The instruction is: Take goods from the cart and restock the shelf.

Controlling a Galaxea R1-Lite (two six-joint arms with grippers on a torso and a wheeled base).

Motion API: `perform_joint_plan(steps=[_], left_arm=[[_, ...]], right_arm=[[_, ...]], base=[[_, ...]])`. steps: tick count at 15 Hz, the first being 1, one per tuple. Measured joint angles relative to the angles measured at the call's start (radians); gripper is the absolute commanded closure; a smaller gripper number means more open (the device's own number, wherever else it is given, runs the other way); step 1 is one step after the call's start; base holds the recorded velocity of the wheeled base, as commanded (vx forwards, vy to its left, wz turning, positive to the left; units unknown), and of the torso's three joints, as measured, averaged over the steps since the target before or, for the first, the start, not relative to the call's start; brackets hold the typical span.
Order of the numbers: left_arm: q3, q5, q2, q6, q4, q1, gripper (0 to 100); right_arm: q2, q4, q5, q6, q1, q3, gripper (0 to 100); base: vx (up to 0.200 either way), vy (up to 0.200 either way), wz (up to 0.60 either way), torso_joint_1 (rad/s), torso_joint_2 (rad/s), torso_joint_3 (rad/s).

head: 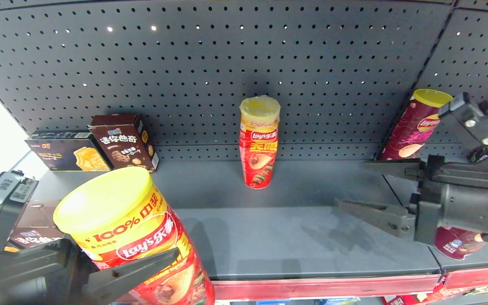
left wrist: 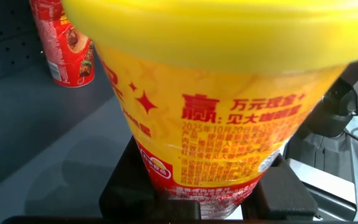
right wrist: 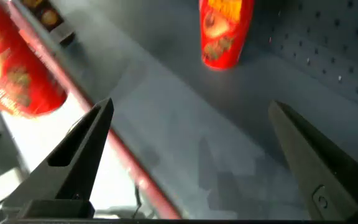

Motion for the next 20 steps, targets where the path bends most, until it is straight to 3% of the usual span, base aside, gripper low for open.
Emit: perform_joint_plan(steps=[4, 7, 13, 20], left_arm=[[0.006, 0.001, 0.002, 0.000, 0.000, 0.001, 100], [0.006, 0.002, 0.002, 0.000, 0.000, 0.001, 100], [0.005, 0.000, 0.003, -0.001, 0.000, 0.001, 100], [0.007, -0.003, 0.003, 0.000, -0.001, 0.022, 100]], right_arm=[[0.163, -0.135, 0.020, -0.002, -0.023, -0.046, 0], [0.300, -0.251, 0.098, -0.013, -0.063, -0.115, 0], [0.523, -0.364, 0.404, -0.164, -0.162, -0.284, 0], [0.652, -0.366, 0.449, -0.162, -0.146, -0.410, 0]], base=[[0.000, 0.000, 0.00, 0.000, 0.00, 0.000], [0.000, 0.000, 0.00, 0.000, 0.00, 0.000], [0.000, 0.000, 0.00, 0.000, 0.00, 0.000], [0.000, 0.000, 0.00, 0.000, 0.00, 0.000]])
